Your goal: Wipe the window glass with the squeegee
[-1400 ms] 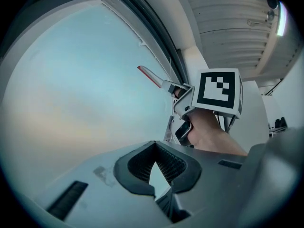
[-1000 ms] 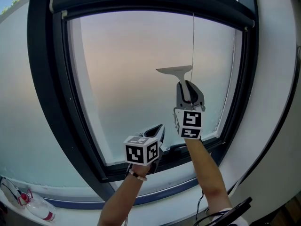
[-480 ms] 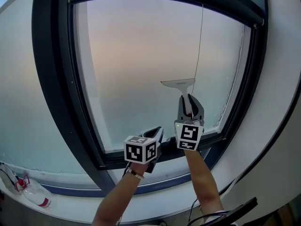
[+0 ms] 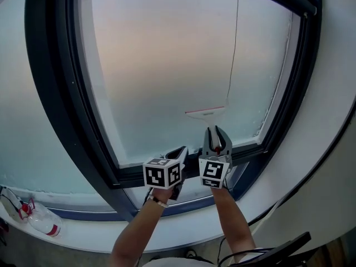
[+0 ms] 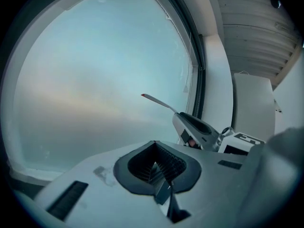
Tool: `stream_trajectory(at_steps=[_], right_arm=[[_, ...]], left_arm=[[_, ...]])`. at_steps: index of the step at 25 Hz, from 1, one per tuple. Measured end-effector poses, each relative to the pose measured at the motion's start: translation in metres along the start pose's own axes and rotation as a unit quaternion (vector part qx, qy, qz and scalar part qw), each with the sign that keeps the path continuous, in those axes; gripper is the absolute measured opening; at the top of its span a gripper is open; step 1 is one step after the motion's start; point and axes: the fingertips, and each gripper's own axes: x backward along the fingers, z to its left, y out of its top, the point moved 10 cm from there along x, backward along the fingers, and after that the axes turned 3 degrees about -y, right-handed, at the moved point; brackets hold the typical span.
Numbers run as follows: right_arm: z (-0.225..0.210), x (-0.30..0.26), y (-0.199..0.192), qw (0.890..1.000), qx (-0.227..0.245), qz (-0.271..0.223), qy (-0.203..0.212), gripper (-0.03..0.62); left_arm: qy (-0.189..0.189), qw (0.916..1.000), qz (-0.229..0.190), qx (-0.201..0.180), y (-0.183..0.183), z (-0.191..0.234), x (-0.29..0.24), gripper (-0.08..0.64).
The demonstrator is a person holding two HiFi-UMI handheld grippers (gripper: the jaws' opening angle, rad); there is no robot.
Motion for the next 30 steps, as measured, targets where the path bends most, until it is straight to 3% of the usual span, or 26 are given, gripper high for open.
stream_trajectory(at_steps=[13,30], right_arm=[[0.025,0.045,-0.094,0.998,0.003,0.067,0.019,0.089],[0.032,0.062,-0.141,0.991,0.01,0.116,0.06,0.089]], left_arm=[[0.027,0.9978,0.04,0.044,-0.052,0.011,-0.022,0.0],[0.054,0.9943,0.053,0.075,-0.083,0.002,-0.047,-0.001]])
